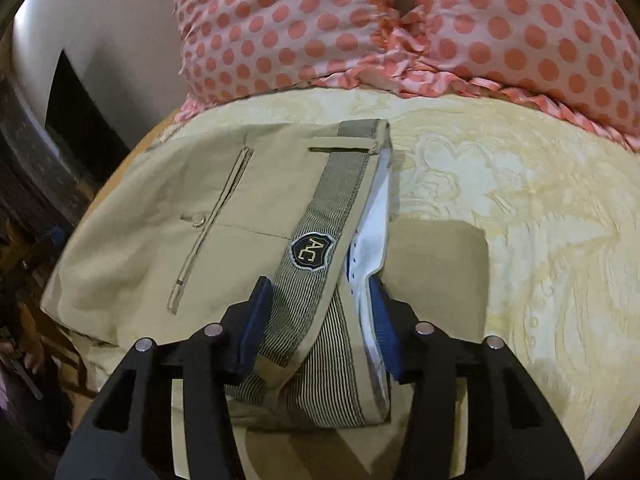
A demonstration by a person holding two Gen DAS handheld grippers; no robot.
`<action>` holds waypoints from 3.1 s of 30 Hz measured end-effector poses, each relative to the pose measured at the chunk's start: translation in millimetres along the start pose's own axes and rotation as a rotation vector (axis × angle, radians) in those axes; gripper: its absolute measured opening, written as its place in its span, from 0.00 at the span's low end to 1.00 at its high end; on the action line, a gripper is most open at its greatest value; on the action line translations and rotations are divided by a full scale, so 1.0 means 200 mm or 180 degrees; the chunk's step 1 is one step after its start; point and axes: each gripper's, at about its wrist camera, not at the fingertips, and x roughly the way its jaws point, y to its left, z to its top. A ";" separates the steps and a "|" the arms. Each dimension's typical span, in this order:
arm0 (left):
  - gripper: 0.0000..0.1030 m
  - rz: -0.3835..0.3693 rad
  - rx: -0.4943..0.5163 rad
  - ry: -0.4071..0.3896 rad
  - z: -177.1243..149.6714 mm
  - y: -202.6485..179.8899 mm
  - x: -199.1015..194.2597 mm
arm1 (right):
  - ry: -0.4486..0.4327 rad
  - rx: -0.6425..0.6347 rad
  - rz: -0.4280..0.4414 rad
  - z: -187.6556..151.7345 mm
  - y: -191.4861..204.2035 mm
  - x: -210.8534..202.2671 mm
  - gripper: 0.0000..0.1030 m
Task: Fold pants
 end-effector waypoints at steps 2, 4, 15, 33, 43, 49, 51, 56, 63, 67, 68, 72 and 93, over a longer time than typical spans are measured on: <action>0.70 -0.0018 -0.0034 0.0015 0.01 0.01 0.01 | -0.0016 0.0035 0.0146 -0.01 0.00 -0.05 0.16; 0.71 -0.0023 -0.0073 0.0017 0.01 0.03 0.01 | -0.0101 0.0172 0.0417 -0.02 -0.02 -0.13 0.11; 0.82 -0.0259 -0.0235 0.0258 0.08 0.20 0.20 | -0.0255 0.0930 0.0129 -0.35 -0.19 -0.40 0.34; 0.43 -0.0552 0.0169 0.1120 0.16 0.05 0.67 | -0.0222 0.1002 0.0792 -0.15 -0.39 -0.15 0.12; 0.04 -0.0341 0.0308 0.0625 0.45 -0.03 0.73 | -0.0677 0.1076 0.0668 0.16 -0.47 -0.17 0.09; 0.24 0.0572 0.0623 0.0533 0.51 -0.14 0.91 | -0.0566 0.1265 -0.0456 0.23 -0.58 -0.11 0.32; 0.29 0.0667 0.0666 0.0280 0.48 -0.14 0.77 | -0.0910 0.1151 -0.0186 0.15 -0.52 -0.24 0.41; 0.52 -0.0188 0.0500 0.0246 0.34 -0.21 0.48 | -0.0579 0.0860 0.0435 0.01 -0.31 -0.21 0.61; 0.56 -0.0025 0.0513 0.0762 0.14 -0.31 0.63 | -0.0350 0.0755 -0.0567 -0.04 -0.14 -0.16 0.72; 0.92 0.0118 0.0465 0.0298 0.04 -0.28 0.32 | -0.0627 0.0384 -0.0619 -0.26 0.11 -0.28 0.94; 0.95 0.0211 0.0457 0.0210 -0.02 -0.27 0.25 | -0.0638 0.0346 -0.0715 -0.32 0.15 -0.27 0.94; 0.96 0.0327 0.0359 0.0267 -0.20 -0.22 0.16 | -0.0602 0.0396 -0.0979 -0.47 0.23 -0.17 0.94; 0.98 0.0584 0.0467 0.0073 -0.42 -0.26 0.22 | -0.0943 0.0265 -0.1531 -0.57 0.31 -0.05 0.99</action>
